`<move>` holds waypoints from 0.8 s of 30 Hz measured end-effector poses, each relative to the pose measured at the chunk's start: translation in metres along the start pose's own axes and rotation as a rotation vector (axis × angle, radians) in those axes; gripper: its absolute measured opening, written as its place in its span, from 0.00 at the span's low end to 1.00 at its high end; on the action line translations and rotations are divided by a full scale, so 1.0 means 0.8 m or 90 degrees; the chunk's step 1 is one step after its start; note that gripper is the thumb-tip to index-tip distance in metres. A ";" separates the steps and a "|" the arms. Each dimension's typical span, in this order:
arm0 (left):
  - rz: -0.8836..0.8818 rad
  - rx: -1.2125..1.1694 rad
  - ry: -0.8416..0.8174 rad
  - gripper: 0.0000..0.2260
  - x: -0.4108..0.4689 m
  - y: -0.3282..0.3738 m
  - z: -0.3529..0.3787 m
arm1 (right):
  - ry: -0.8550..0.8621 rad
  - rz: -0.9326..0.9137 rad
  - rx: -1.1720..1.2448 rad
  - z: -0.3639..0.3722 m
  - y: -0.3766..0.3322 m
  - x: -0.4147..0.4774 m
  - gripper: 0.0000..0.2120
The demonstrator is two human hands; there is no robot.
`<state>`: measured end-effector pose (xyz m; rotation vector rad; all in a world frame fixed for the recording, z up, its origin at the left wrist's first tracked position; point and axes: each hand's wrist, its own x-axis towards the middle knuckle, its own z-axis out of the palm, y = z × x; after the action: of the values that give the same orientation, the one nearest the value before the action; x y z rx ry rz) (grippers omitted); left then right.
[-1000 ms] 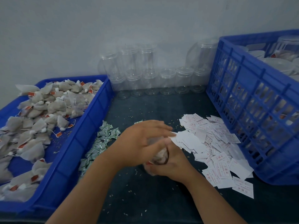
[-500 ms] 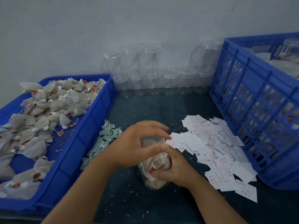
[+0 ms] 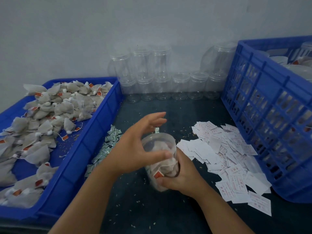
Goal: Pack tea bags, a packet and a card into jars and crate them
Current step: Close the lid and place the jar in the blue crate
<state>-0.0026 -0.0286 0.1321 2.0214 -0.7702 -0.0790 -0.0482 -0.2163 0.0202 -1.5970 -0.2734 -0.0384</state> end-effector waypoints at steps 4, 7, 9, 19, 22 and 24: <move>-0.098 0.046 0.102 0.32 -0.004 -0.001 0.008 | 0.085 -0.051 -0.064 0.006 -0.001 0.007 0.36; -0.166 0.136 0.125 0.39 -0.006 0.014 0.044 | 0.087 -0.065 -0.164 0.008 0.006 0.005 0.32; -0.152 0.183 0.208 0.35 -0.005 0.021 0.062 | 0.072 -0.039 -0.113 0.007 0.007 0.000 0.31; -0.088 0.060 0.175 0.35 0.010 0.011 0.054 | 0.127 -0.049 -0.082 0.002 0.003 0.002 0.34; -0.196 0.041 0.194 0.39 0.015 0.009 0.064 | 0.162 -0.051 -0.118 0.005 0.003 0.002 0.31; -0.231 0.015 0.210 0.35 0.017 0.007 0.067 | 0.142 -0.040 -0.109 -0.001 0.007 0.002 0.31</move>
<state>-0.0130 -0.0783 0.1099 2.1053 -0.1954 0.0553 -0.0454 -0.2166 0.0148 -1.7364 -0.1490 -0.2935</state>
